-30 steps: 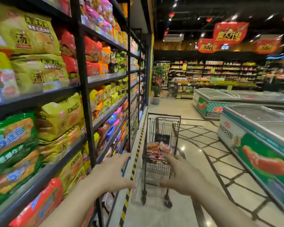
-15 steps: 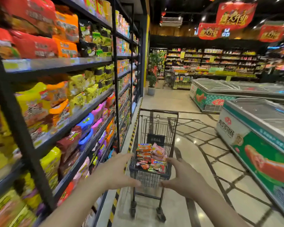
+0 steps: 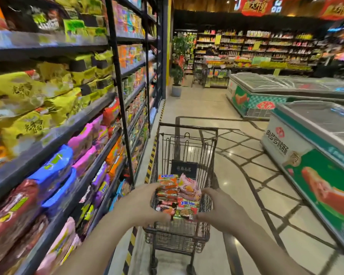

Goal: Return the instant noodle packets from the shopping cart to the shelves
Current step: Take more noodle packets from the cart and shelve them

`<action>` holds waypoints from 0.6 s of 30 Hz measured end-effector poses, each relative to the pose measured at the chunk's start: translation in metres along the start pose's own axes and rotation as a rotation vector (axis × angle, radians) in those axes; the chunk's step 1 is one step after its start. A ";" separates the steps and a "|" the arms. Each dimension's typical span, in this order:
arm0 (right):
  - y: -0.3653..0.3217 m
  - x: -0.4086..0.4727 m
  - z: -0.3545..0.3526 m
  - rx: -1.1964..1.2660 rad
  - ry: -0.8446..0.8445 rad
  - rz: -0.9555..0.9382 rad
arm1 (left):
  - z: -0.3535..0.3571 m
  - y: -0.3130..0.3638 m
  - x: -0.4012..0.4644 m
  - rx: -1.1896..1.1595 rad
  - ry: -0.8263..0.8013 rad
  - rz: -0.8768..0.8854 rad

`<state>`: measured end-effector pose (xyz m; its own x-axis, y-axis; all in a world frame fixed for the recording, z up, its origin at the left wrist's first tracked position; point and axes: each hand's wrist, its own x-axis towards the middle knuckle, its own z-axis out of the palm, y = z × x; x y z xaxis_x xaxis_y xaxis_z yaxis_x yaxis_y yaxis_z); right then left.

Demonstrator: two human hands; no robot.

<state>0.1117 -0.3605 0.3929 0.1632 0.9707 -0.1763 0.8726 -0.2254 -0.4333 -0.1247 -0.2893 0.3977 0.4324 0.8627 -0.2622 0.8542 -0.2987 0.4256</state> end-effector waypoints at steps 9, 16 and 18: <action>0.014 0.191 0.017 0.066 -0.081 0.165 | -0.006 -0.050 0.216 0.052 -0.128 0.046; 0.050 0.304 0.040 0.157 -0.164 0.289 | 0.044 -0.084 0.348 -0.049 -0.197 0.067; 0.065 0.329 0.051 0.201 -0.194 0.338 | 0.069 -0.096 0.378 -0.102 -0.221 0.053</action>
<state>0.1985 -0.0598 0.2620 0.3179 0.8101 -0.4926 0.6745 -0.5583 -0.4829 -0.0234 0.0373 0.1978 0.5379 0.7337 -0.4151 0.7999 -0.2888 0.5262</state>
